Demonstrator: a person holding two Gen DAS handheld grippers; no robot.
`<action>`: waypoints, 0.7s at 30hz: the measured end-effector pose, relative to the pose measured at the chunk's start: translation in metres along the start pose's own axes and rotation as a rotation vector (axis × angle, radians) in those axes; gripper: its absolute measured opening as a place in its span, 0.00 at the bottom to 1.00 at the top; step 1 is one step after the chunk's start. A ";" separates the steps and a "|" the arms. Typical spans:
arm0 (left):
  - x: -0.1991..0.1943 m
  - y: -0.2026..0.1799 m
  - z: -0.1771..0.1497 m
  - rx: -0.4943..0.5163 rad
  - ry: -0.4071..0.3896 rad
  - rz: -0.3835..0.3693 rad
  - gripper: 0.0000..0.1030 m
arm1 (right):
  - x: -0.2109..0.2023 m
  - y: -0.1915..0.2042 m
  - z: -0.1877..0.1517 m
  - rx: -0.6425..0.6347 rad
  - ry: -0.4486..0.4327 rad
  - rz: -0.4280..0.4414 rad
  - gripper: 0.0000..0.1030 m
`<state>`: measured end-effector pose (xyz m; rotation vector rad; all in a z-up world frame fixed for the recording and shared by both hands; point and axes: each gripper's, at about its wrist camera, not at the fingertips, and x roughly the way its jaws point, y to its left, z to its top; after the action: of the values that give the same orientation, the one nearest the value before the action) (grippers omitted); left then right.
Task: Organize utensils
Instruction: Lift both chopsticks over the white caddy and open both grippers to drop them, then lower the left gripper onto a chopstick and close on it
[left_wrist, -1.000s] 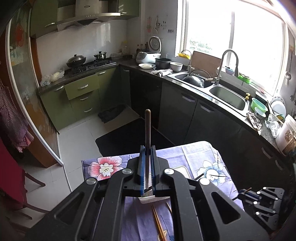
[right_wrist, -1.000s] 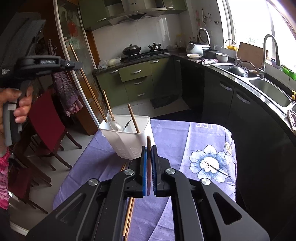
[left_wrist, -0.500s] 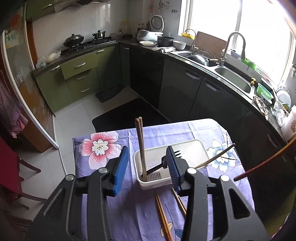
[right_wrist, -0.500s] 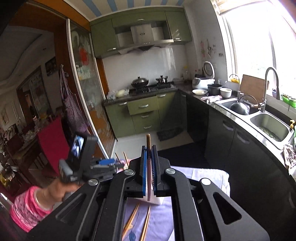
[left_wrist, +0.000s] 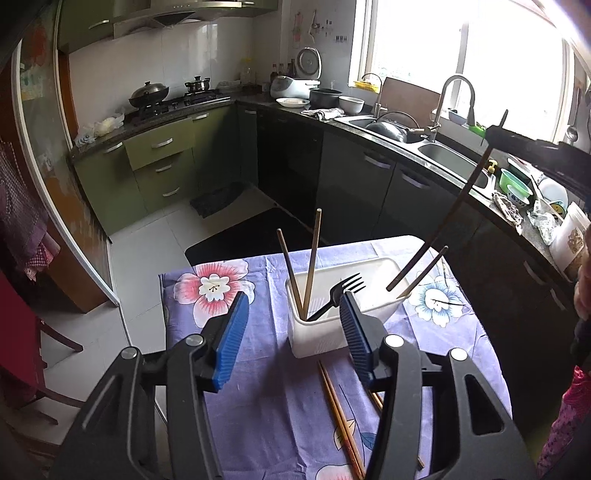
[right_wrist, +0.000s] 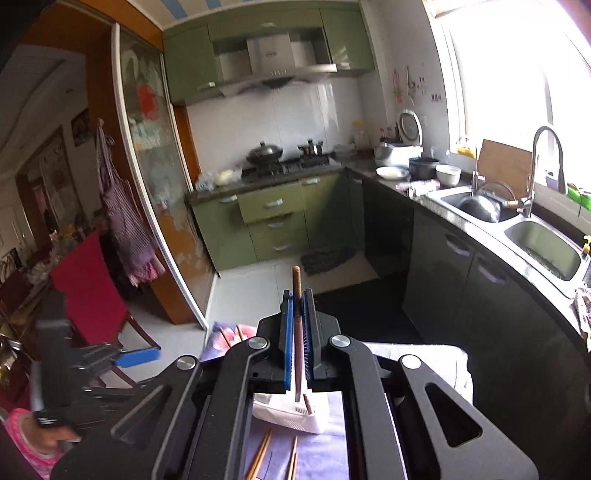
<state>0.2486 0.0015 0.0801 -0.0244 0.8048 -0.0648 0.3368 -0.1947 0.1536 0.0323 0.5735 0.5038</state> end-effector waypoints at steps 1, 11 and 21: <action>0.000 0.001 -0.002 -0.004 0.002 0.001 0.48 | 0.006 0.000 -0.003 0.000 0.012 -0.006 0.06; 0.011 0.009 -0.017 -0.023 0.039 -0.004 0.51 | 0.007 -0.015 -0.018 -0.005 0.020 0.020 0.12; 0.078 -0.016 -0.081 -0.021 0.227 -0.047 0.51 | -0.043 -0.024 -0.106 -0.028 0.060 0.066 0.17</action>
<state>0.2428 -0.0194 -0.0314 -0.0569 1.0321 -0.1046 0.2606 -0.2471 0.0820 0.0097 0.6253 0.5779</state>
